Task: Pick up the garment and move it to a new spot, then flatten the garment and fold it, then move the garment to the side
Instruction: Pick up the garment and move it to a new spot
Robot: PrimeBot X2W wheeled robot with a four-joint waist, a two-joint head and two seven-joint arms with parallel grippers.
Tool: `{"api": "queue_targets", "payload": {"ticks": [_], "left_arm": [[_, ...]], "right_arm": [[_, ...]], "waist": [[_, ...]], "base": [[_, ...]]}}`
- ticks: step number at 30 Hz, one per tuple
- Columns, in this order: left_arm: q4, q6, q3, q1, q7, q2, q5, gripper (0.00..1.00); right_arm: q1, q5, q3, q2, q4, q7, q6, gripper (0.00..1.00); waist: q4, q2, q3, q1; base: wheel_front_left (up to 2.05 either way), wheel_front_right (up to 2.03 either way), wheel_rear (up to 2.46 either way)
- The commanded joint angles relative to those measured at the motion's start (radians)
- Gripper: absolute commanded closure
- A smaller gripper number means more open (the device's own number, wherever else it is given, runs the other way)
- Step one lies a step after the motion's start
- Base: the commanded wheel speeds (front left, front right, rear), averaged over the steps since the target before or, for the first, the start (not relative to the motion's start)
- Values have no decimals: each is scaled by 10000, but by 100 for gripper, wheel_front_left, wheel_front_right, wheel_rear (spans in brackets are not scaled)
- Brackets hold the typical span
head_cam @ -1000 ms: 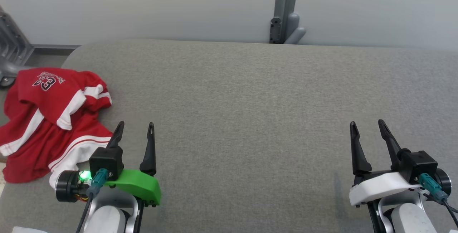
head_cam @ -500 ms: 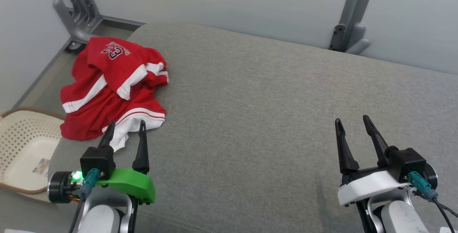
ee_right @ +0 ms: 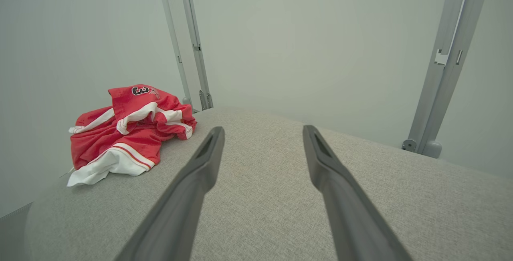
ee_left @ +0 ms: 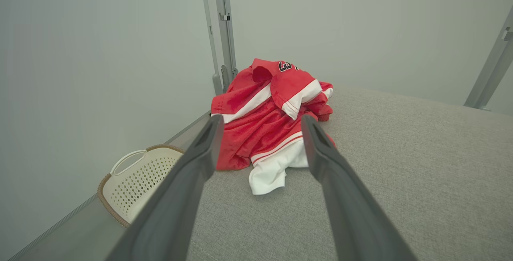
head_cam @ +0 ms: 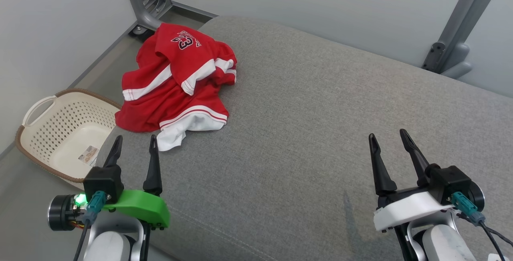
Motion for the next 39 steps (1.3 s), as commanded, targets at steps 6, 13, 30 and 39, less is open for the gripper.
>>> {"api": "queue_targets", "payload": {"ticks": [6, 13, 30, 39], "left_arm": [[-111, 89, 38, 48, -74, 94, -103, 0], [-187, 170, 15, 90, -59, 106, -141, 0], [-271, 279, 566, -1532, -399, 4, -672, 0], [1707, -399, 1108, -3850, -279, 132, -1598, 0]], "right_arm": [[-194, -77, 36, -34, 61, -30, -3, 0], [-243, -95, 15, -34, 128, -30, -3, 0], [-551, -549, -13, -184, -294, 53, -3, 0], [-1477, -593, 189, -763, -1050, 493, -3, 0]], "waist": [[76, 0, 96, 0], [91, 0, 115, 0], [-744, 0, 1354, 0], [-1996, 0, 3452, 0]], "base": [[0, 0, 0], [0, 0, 0], [0, 0, 0], [0, 0, 0]]}}
